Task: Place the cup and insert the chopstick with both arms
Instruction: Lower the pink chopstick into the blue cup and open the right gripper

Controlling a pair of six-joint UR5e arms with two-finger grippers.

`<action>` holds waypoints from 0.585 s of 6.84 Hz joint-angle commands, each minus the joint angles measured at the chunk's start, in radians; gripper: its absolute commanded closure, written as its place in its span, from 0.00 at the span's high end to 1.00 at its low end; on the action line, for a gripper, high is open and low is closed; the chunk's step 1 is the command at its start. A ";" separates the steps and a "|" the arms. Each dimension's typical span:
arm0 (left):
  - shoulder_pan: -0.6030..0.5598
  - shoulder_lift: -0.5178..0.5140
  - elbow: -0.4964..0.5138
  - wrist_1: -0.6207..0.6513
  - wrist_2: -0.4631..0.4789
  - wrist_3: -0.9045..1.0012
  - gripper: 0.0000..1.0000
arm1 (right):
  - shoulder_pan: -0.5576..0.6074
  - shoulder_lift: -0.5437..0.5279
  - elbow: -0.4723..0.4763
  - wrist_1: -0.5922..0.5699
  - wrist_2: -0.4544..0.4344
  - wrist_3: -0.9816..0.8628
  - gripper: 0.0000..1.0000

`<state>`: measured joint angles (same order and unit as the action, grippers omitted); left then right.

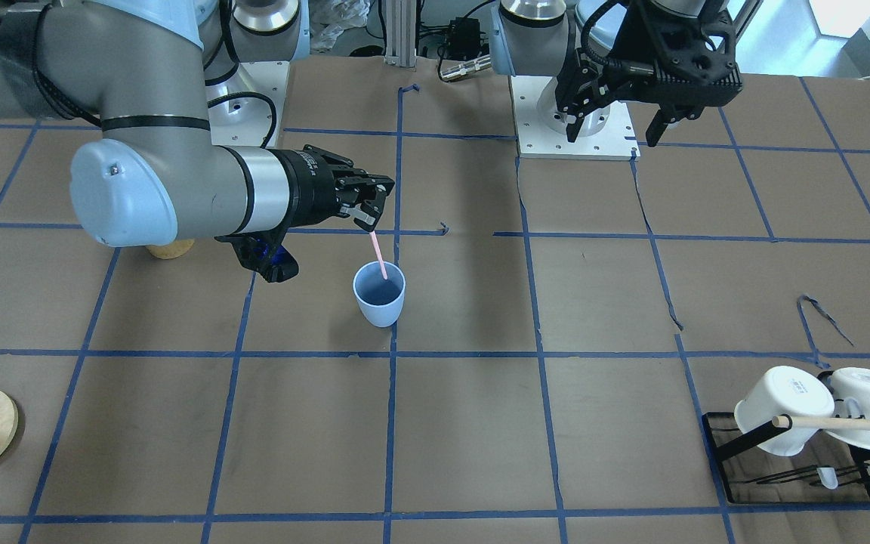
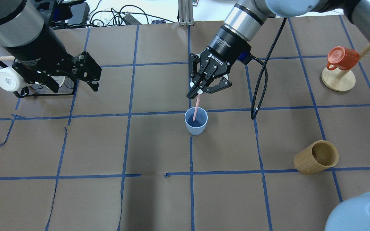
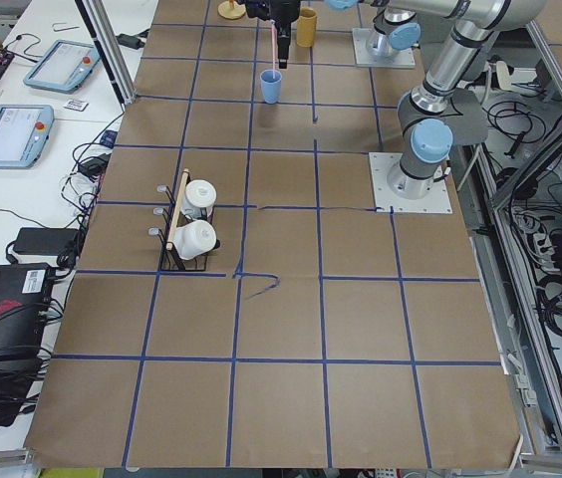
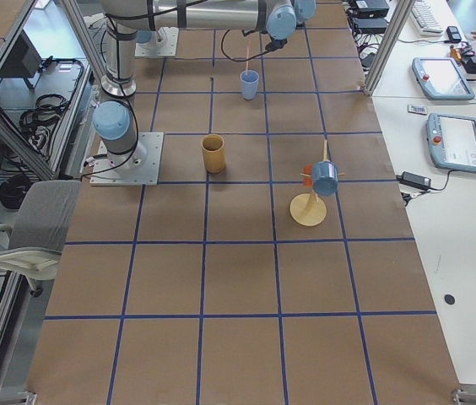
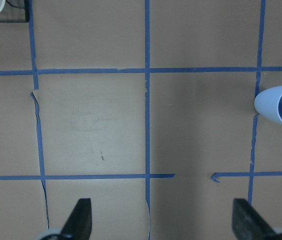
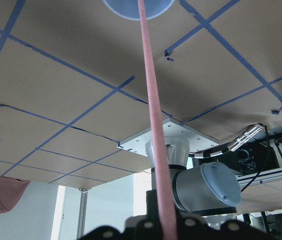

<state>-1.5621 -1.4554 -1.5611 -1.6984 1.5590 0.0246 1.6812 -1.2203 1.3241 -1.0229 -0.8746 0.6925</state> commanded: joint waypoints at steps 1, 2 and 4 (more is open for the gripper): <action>0.000 0.003 -0.002 0.000 0.000 0.001 1.00 | 0.000 -0.001 0.004 -0.008 -0.009 0.006 0.88; 0.000 0.003 -0.002 -0.001 0.000 0.003 1.00 | 0.000 -0.001 0.007 -0.005 -0.001 0.006 1.00; 0.000 0.006 -0.002 -0.007 -0.004 0.003 1.00 | -0.002 -0.019 -0.006 -0.008 -0.013 0.039 1.00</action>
<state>-1.5616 -1.4511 -1.5631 -1.7025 1.5563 0.0275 1.6810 -1.2299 1.3255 -1.0260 -0.8802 0.7131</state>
